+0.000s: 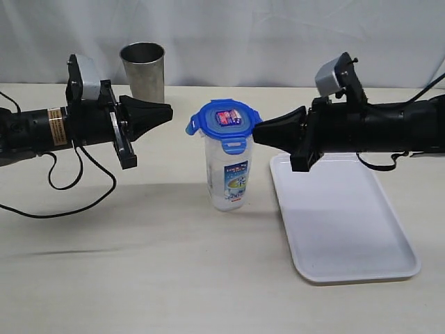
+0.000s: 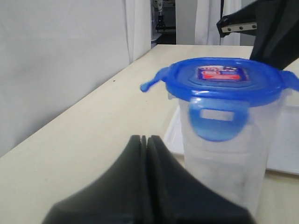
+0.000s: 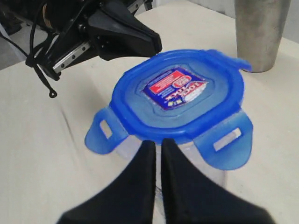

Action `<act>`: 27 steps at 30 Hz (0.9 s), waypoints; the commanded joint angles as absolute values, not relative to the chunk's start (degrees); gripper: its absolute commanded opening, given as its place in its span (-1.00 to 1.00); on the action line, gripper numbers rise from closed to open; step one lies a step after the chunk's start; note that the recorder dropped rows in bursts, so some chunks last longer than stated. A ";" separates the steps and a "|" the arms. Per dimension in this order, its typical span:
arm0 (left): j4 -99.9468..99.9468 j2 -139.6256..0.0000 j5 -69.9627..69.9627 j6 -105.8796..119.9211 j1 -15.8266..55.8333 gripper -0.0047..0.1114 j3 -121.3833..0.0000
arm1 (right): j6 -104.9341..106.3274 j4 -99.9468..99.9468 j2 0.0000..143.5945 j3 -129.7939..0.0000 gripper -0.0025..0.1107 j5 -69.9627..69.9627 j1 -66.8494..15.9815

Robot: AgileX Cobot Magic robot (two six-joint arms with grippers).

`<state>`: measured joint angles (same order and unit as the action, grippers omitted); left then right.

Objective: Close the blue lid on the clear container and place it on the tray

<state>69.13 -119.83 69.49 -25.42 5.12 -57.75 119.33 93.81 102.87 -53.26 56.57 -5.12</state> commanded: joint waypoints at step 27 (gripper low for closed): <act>56.88 -119.36 63.62 -16.57 13.51 -0.92 -62.07 | 111.88 82.46 98.54 -53.54 -0.88 47.53 -4.64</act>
<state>53.50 -119.79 64.50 -13.91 13.28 -61.72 111.62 81.65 98.85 -53.37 48.44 -4.84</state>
